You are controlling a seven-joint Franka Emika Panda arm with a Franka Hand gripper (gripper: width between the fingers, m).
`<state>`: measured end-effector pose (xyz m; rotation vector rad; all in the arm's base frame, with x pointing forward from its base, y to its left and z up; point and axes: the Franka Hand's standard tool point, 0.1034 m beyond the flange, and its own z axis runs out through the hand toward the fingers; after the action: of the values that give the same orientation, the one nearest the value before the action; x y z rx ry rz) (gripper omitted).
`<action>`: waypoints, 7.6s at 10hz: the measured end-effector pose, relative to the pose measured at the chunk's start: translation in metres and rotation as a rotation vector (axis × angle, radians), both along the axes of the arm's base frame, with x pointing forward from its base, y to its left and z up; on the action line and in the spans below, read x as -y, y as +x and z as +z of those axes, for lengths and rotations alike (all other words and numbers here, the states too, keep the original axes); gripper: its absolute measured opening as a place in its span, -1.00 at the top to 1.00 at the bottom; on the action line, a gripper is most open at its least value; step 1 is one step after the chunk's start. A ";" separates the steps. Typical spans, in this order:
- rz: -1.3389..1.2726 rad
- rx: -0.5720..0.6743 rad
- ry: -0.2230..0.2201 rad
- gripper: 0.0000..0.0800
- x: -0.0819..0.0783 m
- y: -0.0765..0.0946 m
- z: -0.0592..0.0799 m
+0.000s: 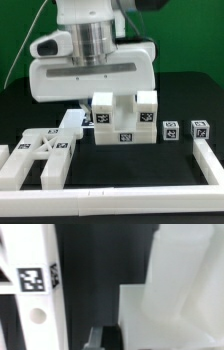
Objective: Assemble chair
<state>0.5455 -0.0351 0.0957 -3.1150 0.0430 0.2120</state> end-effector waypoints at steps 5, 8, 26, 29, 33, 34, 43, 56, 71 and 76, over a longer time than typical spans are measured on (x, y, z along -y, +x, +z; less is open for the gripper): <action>0.035 -0.386 0.006 0.91 -0.010 -0.002 -0.009; 0.041 -0.763 0.003 0.91 -0.005 -0.004 -0.014; -0.033 -0.898 -0.029 0.91 0.003 -0.018 -0.060; -0.032 -0.891 -0.030 0.27 0.004 -0.017 -0.061; -0.032 -0.889 -0.030 -0.56 0.004 -0.016 -0.062; -0.032 -0.888 -0.030 -0.56 0.005 -0.016 -0.062; -0.037 -0.807 -0.029 -0.62 0.012 0.004 -0.053; -0.014 0.027 -0.025 -0.62 0.090 0.028 0.003; -0.019 0.099 -0.047 -0.15 0.078 0.020 -0.075; -0.019 0.099 -0.047 0.29 0.078 0.019 -0.076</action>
Offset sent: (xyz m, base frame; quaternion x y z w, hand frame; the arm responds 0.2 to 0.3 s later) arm 0.0000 0.0000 0.0000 0.0000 -0.1938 0.0000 0.9810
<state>0.5650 -0.1129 0.0201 -3.1654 0.0772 0.0577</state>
